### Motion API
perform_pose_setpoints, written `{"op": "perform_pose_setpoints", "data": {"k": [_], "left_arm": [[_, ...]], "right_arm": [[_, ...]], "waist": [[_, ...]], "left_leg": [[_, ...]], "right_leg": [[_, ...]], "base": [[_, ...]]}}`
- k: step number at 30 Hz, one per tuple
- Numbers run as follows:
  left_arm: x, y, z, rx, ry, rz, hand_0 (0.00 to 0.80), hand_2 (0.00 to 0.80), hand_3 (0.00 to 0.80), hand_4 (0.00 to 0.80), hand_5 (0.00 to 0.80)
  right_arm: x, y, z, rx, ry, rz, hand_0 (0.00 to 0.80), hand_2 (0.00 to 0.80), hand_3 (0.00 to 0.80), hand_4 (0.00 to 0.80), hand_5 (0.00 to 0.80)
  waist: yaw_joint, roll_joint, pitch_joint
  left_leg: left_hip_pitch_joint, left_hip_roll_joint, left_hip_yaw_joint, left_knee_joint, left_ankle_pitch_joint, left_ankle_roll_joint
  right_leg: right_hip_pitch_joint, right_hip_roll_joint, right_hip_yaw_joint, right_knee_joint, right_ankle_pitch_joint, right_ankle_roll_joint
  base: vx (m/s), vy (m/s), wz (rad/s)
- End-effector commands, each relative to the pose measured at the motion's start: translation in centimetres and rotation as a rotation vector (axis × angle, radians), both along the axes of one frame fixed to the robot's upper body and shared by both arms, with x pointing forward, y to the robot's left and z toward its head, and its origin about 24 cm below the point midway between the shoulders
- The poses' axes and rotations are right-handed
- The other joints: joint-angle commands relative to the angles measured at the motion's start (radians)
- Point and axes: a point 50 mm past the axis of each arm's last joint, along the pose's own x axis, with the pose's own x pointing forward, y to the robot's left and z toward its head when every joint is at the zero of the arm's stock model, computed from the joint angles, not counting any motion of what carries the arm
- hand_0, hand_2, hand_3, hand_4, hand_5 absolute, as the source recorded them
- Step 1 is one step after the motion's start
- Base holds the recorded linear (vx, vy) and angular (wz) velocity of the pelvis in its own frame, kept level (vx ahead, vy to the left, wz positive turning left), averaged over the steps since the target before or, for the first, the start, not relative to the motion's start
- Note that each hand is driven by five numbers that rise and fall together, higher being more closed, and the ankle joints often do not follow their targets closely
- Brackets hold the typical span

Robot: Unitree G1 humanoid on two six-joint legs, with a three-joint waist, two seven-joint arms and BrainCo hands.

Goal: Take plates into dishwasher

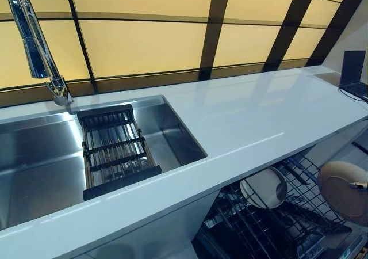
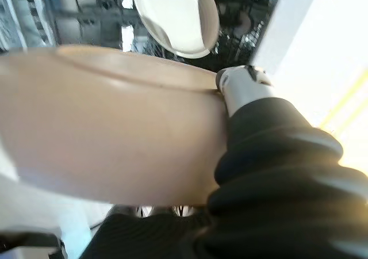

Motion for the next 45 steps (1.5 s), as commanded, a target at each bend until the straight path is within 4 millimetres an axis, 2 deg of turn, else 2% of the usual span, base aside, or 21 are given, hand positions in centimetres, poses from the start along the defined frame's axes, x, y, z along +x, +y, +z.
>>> {"op": "perform_pose_setpoints", "data": {"k": [1,7,12,15,26,38,45], "left_arm": [[0.7,0.5,0.3,0.013,-0.021,0.001,0.000,0.000,0.000,0.000,0.000],[0.9,0.7,0.4,0.013,-0.029,0.004,0.000,0.000,0.000,0.000,0.000],[1.0,0.5,0.4,0.010,-0.035,0.000,0.000,0.000,0.000,0.000,0.000],[0.9,0.4,0.3,0.006,-0.038,-0.003,0.000,0.000,0.000,0.000,0.000],[0.5,0.2,0.1,-0.007,-0.029,0.007,0.000,0.000,0.000,0.000,0.000],[0.7,0.0,0.1,-0.016,-0.031,0.007,0.000,0.000,0.000,0.000,0.000],[0.7,-0.3,0.0,-0.024,-0.030,0.008,0.000,0.000,0.000,0.000,0.000]], "right_arm": [[0.6,0.5,1.2,0.004,-0.063,0.041,0.800,0.800,0.800,0.800,0.800],[0.9,2.4,-1.1,0.125,-0.013,0.127,0.800,0.800,0.800,0.800,0.800],[0.7,2.8,-2.3,0.157,0.023,0.149,0.800,0.800,0.800,0.800,0.800],[0.8,3.5,-3.0,0.242,0.004,0.167,0.800,0.800,0.800,0.800,0.800],[2.0,6.2,-3.2,0.432,-0.057,0.269,0.800,0.800,0.800,0.800,0.800],[3.0,7.5,-2.3,0.482,-0.124,0.319,0.800,0.800,0.800,0.800,0.800],[3.6,8.3,-3.0,0.506,-0.107,0.311,0.800,0.800,0.800,0.800,0.800]], "waist": [[0.027,-0.036,-0.025],[0.015,-0.031,-0.018],[0.012,-0.029,-0.016],[0.012,-0.023,-0.014],[0.005,-0.020,-0.013],[0.009,-0.022,-0.018],[0.015,-0.020,-0.015]], "left_leg": [[0.074,0.044,-0.016,-0.001,-0.083,-0.023],[0.074,0.048,-0.009,-0.001,-0.081,-0.027],[0.074,0.048,-0.009,-0.001,-0.081,-0.029],[0.077,0.049,-0.009,-0.001,-0.081,-0.032],[0.073,0.050,-0.010,-0.001,-0.078,-0.040],[0.072,0.054,-0.012,-0.001,-0.076,-0.042],[0.073,0.055,-0.017,-0.001,-0.074,-0.044]], "right_leg": [[-0.049,-0.066,0.012,0.019,0.079,0.111],[-0.054,-0.066,0.016,0.021,0.077,0.110],[-0.054,-0.066,0.016,0.020,0.077,0.109],[-0.049,-0.069,0.014,0.018,0.075,0.106],[-0.051,-0.071,0.013,0.017,0.072,0.103],[-0.047,-0.069,0.013,0.015,0.069,0.105],[-0.042,-0.072,0.010,0.014,0.068,0.104]], "base": [[0.000,0.000,0.00],[-0.006,-0.006,-0.03],[-0.001,-0.001,-0.02],[0.000,0.000,0.00],[0.000,0.000,0.00],[0.000,0.000,0.00],[0.000,0.000,0.00]]}}
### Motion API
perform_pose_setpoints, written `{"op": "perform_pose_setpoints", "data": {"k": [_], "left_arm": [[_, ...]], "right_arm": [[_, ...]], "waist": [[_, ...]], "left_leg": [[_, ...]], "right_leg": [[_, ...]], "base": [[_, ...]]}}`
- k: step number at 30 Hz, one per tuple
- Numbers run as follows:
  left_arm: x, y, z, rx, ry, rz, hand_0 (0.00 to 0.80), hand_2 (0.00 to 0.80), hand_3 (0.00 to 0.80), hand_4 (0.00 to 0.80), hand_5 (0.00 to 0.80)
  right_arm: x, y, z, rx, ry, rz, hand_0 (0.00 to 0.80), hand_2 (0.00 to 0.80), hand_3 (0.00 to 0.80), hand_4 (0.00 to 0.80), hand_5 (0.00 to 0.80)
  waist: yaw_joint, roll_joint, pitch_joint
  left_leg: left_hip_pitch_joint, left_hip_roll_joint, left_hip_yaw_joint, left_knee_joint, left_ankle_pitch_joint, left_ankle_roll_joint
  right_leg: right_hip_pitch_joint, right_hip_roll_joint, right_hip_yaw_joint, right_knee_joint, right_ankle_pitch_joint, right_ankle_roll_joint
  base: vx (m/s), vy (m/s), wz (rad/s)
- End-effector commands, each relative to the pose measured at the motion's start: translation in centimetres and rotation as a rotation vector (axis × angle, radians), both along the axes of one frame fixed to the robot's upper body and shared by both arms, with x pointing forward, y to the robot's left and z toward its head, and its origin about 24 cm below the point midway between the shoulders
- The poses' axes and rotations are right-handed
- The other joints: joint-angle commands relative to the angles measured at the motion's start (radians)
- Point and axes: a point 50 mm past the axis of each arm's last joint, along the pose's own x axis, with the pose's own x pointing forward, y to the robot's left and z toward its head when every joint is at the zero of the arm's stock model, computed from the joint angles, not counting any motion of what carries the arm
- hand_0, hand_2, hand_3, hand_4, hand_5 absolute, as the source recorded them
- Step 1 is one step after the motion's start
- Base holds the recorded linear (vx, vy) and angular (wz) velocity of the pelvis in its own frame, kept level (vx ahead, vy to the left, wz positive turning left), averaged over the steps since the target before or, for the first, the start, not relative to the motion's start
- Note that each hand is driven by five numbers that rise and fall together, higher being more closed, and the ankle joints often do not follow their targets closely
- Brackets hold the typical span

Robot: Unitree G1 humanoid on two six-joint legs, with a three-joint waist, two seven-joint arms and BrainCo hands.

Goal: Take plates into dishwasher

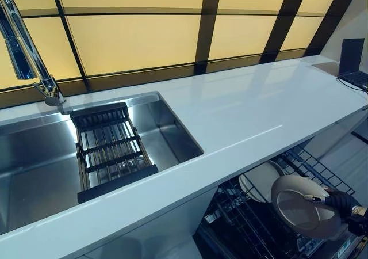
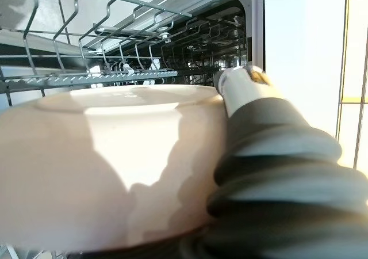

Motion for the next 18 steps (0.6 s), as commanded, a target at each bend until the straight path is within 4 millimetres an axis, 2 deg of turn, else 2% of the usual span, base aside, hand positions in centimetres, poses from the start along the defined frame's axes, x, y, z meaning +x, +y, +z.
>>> {"op": "perform_pose_setpoints", "data": {"k": [1,13,18], "left_arm": [[0.7,0.7,0.3,0.020,-0.012,0.009,0.000,0.000,0.000,0.000,0.000],[1.6,0.4,0.6,0.015,-0.064,0.041,0.000,0.000,0.000,0.000,0.000],[2.4,0.2,0.8,0.012,-0.091,0.050,0.000,0.000,0.000,0.000,0.000]], "right_arm": [[2.2,1.3,2.3,0.028,-0.121,0.038,0.800,0.800,0.800,0.800,0.800],[2.2,2.8,-0.9,0.061,-0.036,0.036,0.800,0.800,0.800,0.800,0.800],[2.3,3.8,-3.1,0.032,0.067,0.067,0.800,0.800,0.800,0.800,0.800]], "waist": [[0.017,-0.039,-0.046],[0.016,-0.021,-0.033],[0.024,-0.006,-0.020]], "left_leg": [[0.064,0.053,-0.032,-0.001,-0.071,-0.043],[0.063,0.050,-0.037,-0.001,-0.067,-0.047],[0.062,0.046,-0.040,-0.001,-0.064,-0.049]], "right_leg": [[-0.046,-0.072,0.000,0.016,0.068,0.103],[-0.047,-0.079,-0.004,0.015,0.068,0.101],[-0.046,-0.084,-0.013,0.015,0.067,0.099]], "base": [[0.000,0.000,0.00],[-0.003,0.001,0.00],[0.000,0.000,0.00]]}}
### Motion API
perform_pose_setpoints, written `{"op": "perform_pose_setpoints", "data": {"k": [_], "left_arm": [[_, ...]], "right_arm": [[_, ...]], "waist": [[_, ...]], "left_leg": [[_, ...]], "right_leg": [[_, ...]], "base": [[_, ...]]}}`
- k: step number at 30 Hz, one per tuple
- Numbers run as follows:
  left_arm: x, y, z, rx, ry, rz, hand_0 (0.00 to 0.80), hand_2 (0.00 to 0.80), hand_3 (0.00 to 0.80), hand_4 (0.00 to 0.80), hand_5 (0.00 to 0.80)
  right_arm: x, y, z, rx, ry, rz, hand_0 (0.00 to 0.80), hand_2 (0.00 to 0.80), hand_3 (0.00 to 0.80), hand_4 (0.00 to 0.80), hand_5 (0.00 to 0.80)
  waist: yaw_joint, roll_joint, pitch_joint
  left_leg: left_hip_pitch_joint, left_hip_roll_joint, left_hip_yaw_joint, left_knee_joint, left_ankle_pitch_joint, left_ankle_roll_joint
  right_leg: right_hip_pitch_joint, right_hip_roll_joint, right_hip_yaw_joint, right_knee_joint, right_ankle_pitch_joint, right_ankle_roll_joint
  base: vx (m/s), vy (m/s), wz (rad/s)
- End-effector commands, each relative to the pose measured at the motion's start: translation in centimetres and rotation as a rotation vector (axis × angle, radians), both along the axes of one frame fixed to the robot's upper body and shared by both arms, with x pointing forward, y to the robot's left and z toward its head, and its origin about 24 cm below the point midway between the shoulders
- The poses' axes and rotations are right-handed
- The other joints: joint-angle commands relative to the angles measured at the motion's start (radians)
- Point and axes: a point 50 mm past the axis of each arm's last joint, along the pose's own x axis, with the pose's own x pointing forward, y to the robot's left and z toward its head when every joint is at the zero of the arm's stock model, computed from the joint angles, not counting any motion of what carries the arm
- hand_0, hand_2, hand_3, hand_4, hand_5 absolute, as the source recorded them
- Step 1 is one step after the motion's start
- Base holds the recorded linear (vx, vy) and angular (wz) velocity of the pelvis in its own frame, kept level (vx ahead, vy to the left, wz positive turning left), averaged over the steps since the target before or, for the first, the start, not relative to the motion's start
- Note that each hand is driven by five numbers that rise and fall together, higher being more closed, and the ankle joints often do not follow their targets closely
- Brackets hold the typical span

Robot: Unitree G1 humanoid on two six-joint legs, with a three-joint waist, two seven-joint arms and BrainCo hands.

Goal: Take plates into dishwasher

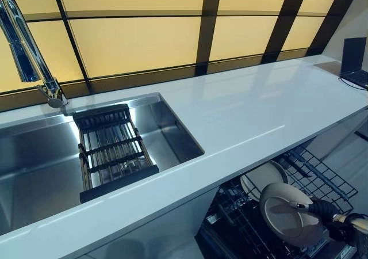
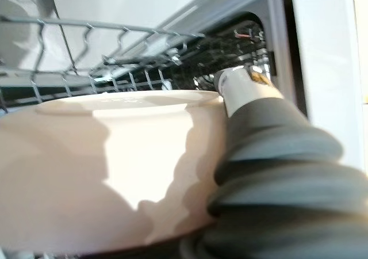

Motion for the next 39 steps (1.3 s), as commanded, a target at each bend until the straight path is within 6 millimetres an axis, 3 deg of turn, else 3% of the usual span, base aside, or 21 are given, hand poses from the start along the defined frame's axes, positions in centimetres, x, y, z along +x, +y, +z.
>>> {"op": "perform_pose_setpoints", "data": {"k": [1,3,25,38,39], "left_arm": [[2.0,0.3,0.7,0.009,-0.063,0.040,0.000,0.000,0.000,0.000,0.000],[2.1,0.3,0.7,0.009,-0.067,0.037,0.000,0.000,0.000,0.000,0.000],[3.5,-0.8,1.0,-0.013,-0.095,-0.005,0.000,0.000,0.000,0.000,0.000],[4.0,-1.3,1.1,-0.024,-0.101,-0.014,0.000,0.000,0.000,0.000,0.000],[4.0,-1.3,1.1,-0.022,-0.101,-0.014,0.000,0.000,0.000,0.000,0.000]], "right_arm": [[2.1,0.9,1.1,-0.030,-0.045,0.044,0.800,0.800,0.800,0.800,0.800],[2.1,1.3,0.1,-0.036,-0.014,0.053,0.800,0.800,0.800,0.800,0.800],[1.7,3.9,-4.6,-0.151,0.080,0.098,0.800,0.800,0.800,0.800,0.800],[2.0,3.9,-4.9,-0.201,0.092,0.096,0.800,0.800,0.800,0.800,0.800],[2.0,3.8,-4.9,-0.209,0.094,0.081,0.000,0.000,0.000,0.000,0.000]], "waist": [[0.022,-0.032,-0.025],[0.027,-0.026,-0.022],[0.049,0.017,0.000],[0.056,0.023,0.006],[0.056,0.023,0.006]], "left_leg": [[0.054,0.046,-0.036,-0.001,-0.064,-0.050],[0.053,0.046,-0.038,-0.001,-0.061,-0.051],[0.035,0.036,-0.062,-0.001,-0.052,-0.051],[0.025,0.029,-0.073,-0.001,-0.050,-0.049],[0.025,0.028,-0.073,-0.001,-0.050,-0.049]], "right_leg": [[-0.056,-0.083,-0.005,0.015,0.065,0.102],[-0.055,-0.086,-0.009,0.014,0.065,0.102],[-0.065,-0.099,-0.020,0.017,0.063,0.100],[-0.071,-0.100,-0.018,0.018,0.064,0.098],[-0.071,-0.099,-0.017,0.018,0.064,0.098]], "base": [[0.000,0.000,0.00],[0.000,0.000,0.00],[-0.003,0.001,0.01],[0.000,0.000,0.00],[0.000,0.000,0.00]]}}
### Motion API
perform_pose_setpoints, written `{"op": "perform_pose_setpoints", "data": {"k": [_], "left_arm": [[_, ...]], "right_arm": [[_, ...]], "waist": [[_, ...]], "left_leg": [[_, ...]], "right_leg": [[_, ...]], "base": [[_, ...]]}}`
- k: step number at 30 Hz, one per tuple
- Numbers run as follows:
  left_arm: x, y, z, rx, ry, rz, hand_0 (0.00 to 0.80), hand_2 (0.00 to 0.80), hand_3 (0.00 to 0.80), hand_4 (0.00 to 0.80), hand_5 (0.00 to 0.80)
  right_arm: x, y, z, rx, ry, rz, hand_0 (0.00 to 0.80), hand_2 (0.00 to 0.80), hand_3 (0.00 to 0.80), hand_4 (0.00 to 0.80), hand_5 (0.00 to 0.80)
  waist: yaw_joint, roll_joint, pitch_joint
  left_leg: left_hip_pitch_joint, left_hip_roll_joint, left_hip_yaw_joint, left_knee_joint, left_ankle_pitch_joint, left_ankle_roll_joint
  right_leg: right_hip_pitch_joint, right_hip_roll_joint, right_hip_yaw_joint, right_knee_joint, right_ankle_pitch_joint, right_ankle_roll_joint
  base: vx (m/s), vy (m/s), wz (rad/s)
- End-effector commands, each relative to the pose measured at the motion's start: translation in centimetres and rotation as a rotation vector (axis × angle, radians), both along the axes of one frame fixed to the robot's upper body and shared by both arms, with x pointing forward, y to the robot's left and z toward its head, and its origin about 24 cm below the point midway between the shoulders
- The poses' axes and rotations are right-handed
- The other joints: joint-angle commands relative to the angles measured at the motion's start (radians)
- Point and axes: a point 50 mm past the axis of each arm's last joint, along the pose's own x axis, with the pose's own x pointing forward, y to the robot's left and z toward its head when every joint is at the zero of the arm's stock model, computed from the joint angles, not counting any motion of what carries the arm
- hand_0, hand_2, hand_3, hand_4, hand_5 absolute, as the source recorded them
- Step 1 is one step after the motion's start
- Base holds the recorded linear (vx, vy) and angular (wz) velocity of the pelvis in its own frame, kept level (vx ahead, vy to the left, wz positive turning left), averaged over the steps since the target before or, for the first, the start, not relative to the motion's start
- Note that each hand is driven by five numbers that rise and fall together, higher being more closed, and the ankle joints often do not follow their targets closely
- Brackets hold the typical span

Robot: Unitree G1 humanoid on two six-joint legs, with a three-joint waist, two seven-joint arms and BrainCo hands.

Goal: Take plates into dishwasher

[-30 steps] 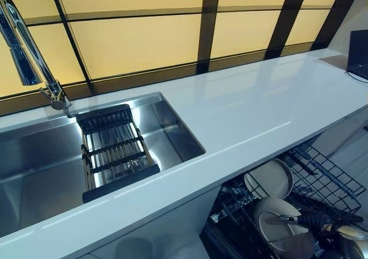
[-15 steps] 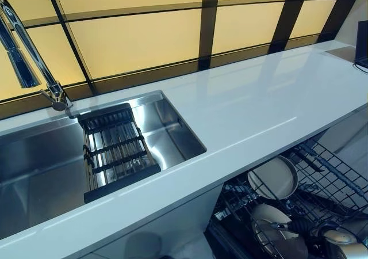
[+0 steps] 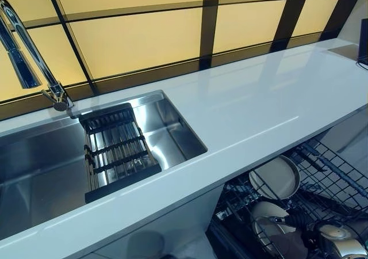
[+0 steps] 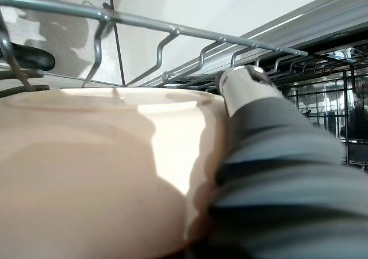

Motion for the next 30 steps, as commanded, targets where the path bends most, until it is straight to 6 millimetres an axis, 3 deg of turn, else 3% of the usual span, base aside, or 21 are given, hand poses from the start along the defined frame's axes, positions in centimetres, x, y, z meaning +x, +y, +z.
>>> {"op": "perform_pose_setpoints", "data": {"k": [1,5,25,26,30], "left_arm": [[2.3,0.3,0.9,0.014,-0.052,0.005,0.000,0.000,0.000,0.000,0.000],[2.3,0.6,1.0,0.013,-0.053,0.014,0.000,0.000,0.000,0.000,0.000],[1.8,1.9,1.1,0.051,-0.042,0.077,0.000,0.000,0.000,0.000,0.000],[1.6,2.2,1.1,0.054,-0.038,0.082,0.000,0.000,0.000,0.000,0.000],[1.4,2.5,1.1,0.059,-0.036,0.093,0.000,0.000,0.000,0.000,0.000]], "right_arm": [[0.5,0.9,-0.6,-0.043,0.034,0.025,0.000,0.000,0.000,0.000,0.000],[0.4,0.6,-0.3,-0.075,0.019,0.026,0.000,0.000,0.000,0.000,0.000],[0.7,-2.2,5.0,-0.118,-0.120,-0.040,0.000,0.000,0.000,0.000,0.000],[1.0,-2.8,6.2,-0.141,-0.146,-0.048,0.000,0.000,0.000,0.000,0.000],[1.0,-4.0,8.0,-0.175,-0.173,-0.063,0.000,0.000,0.000,0.000,0.000]], "waist": [[0.050,-0.049,-0.020],[0.048,-0.053,-0.020],[0.023,-0.101,-0.029],[0.024,-0.106,-0.031],[0.022,-0.116,-0.032]], "left_leg": [[0.030,0.029,-0.052,-0.001,-0.052,-0.047],[0.029,0.030,-0.047,-0.001,-0.050,-0.047],[0.045,0.038,-0.039,-0.001,-0.056,-0.040],[0.046,0.038,-0.038,-0.001,-0.057,-0.039],[0.046,0.039,-0.034,-0.001,-0.058,-0.039]], "right_leg": [[-0.074,-0.098,0.005,0.018,0.068,0.104],[-0.075,-0.097,0.006,0.018,0.070,0.106],[-0.061,-0.084,0.032,0.025,0.067,0.106],[-0.060,-0.082,0.035,0.024,0.067,0.105],[-0.059,-0.079,0.038,0.024,0.067,0.106]], "base": [[0.000,0.000,0.00],[-0.005,0.000,0.02],[0.002,-0.001,0.00],[0.000,0.000,0.00],[0.000,0.000,0.00]]}}
